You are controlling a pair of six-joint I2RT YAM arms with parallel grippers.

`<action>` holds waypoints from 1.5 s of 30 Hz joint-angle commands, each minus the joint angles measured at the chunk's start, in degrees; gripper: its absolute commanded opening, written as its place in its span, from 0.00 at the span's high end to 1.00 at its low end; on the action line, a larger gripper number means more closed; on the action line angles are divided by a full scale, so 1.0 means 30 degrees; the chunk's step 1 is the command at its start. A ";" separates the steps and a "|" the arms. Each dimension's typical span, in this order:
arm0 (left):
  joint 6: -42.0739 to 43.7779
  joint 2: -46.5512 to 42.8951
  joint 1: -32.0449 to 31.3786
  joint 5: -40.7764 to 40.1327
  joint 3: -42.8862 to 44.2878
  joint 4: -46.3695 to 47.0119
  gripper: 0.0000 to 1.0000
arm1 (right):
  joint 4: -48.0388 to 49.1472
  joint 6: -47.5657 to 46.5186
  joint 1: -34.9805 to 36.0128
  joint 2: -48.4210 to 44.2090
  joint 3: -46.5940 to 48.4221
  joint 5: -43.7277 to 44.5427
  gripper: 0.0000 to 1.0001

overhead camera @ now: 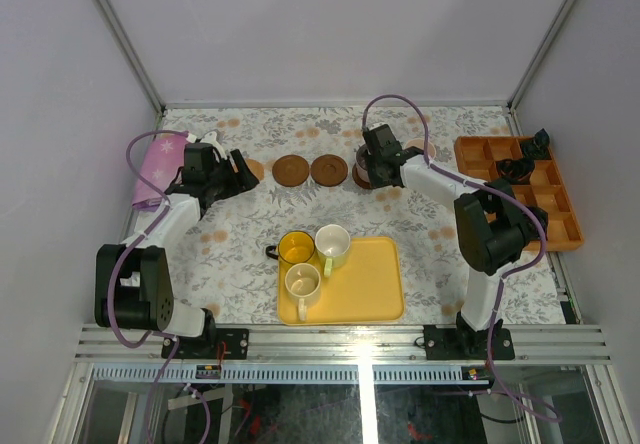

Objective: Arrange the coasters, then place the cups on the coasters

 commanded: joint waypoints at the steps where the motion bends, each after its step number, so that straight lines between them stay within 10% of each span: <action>1: 0.0371 0.0073 -0.0105 -0.0005 0.0569 0.0052 0.33 | 0.0814 0.0293 -0.0079 -0.0641 0.0903 0.0169 1.00; 9: 0.0312 0.0023 -0.0086 0.0084 0.0517 0.0129 0.33 | 0.0337 0.0574 -0.0095 -0.0105 0.1191 -0.0019 0.98; 12: 0.0320 -0.0036 -0.0090 0.0072 0.0509 0.0126 0.33 | 0.0132 0.0726 -0.0097 0.0114 0.1416 -0.0083 0.68; 17: 0.0305 -0.0058 -0.0097 0.0061 0.0481 0.0122 0.33 | 0.0148 0.0814 -0.0075 0.0151 0.1487 -0.0124 0.48; 45: 0.0190 0.0154 -0.0088 0.0042 0.0379 0.0363 0.33 | -0.0040 0.1953 -0.0086 -0.2707 -0.0732 -0.1933 0.46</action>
